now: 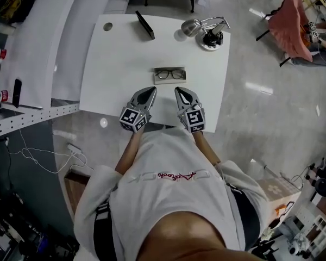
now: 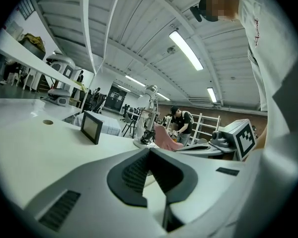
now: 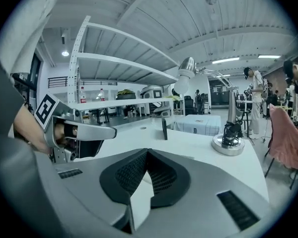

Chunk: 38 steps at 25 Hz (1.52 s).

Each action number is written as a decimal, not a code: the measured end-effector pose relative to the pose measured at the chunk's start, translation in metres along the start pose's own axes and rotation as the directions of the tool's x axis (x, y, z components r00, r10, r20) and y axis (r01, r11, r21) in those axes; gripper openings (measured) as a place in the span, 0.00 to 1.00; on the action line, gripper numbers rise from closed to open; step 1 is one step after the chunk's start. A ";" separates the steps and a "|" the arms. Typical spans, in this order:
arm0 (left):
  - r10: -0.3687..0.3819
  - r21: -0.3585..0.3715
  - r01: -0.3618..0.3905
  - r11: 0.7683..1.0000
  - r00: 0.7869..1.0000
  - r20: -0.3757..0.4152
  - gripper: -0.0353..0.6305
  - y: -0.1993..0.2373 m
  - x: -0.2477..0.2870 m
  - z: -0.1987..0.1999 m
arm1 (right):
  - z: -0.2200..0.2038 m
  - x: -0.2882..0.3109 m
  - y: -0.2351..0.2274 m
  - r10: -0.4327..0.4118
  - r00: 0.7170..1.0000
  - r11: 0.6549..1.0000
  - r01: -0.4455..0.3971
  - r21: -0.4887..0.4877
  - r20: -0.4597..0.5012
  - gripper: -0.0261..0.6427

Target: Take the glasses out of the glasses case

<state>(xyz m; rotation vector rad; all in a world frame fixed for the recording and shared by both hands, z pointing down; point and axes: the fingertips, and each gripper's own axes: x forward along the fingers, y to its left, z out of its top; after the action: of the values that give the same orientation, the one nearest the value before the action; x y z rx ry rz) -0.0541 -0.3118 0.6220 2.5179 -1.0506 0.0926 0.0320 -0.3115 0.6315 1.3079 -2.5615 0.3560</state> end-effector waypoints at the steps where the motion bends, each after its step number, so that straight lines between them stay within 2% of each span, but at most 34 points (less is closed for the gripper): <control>1: -0.003 -0.007 0.003 1.000 1.000 -0.003 0.09 0.001 0.000 -0.002 | -0.005 0.000 0.001 -0.001 1.000 1.000 0.001 0.004 -0.011 0.03; 6: -0.010 -0.029 0.009 1.000 1.000 -0.009 0.09 0.008 0.001 -0.005 | -0.024 0.003 0.002 -0.005 0.998 1.000 0.007 0.023 -0.055 0.03; 12: -0.015 -0.023 0.015 1.000 1.000 -0.016 0.09 0.010 -0.002 -0.009 | -0.036 0.012 0.003 -0.005 0.996 1.000 0.007 0.024 -0.087 0.03; 22: -0.019 -0.033 0.019 0.999 1.000 -0.001 0.09 0.013 -0.009 -0.008 | -0.038 0.071 -0.027 -0.031 0.988 0.995 0.017 -0.094 -0.151 0.03; 28: -0.004 -0.034 0.004 0.999 1.000 0.010 0.09 0.018 -0.016 -0.004 | -0.053 0.094 -0.037 -0.028 0.971 0.982 -0.017 -0.185 -0.239 0.03; 30: 0.002 -0.037 -0.001 0.999 1.000 0.012 0.09 0.020 -0.018 -0.004 | -0.055 0.099 -0.038 -0.052 0.960 0.949 -0.039 -0.314 -0.276 0.03; 31: 0.004 -0.038 -0.003 0.999 1.000 0.013 0.09 0.021 -0.019 -0.004 | -0.057 0.100 -0.038 -0.068 0.952 0.914 -0.060 -0.401 -0.297 0.03; 32: 0.005 -0.039 -0.004 0.999 1.000 0.013 0.09 0.021 -0.019 -0.004 | -0.059 0.102 -0.036 -0.082 0.945 0.867 -0.089 -0.491 -0.317 0.03; 34: 0.007 -0.041 -0.006 0.999 1.000 0.015 0.09 0.022 -0.020 -0.004 | -0.065 0.105 -0.032 -0.101 0.928 0.750 -0.165 -0.641 -0.357 0.03; 36: 0.007 -0.040 -0.007 0.999 1.000 0.017 0.09 0.023 -0.020 -0.003 | -0.069 0.107 -0.028 -0.112 0.916 0.651 -0.225 -0.725 -0.385 0.03; 37: 0.007 -0.040 -0.006 0.999 1.000 0.018 0.09 0.023 -0.019 -0.002 | -0.070 0.107 -0.027 -0.116 0.913 0.624 -0.240 -0.744 -0.392 0.03; 38: 0.005 -0.041 -0.004 0.999 1.000 0.018 0.09 0.023 -0.019 -0.002 | -0.071 0.108 -0.028 -0.119 0.910 0.614 -0.248 -0.749 -0.398 0.04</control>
<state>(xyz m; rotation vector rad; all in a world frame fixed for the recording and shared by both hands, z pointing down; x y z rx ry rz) -0.0837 -0.3128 0.6277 2.4839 -1.0548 0.0491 0.0006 -0.3857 0.7362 0.6831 -1.9774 -0.4373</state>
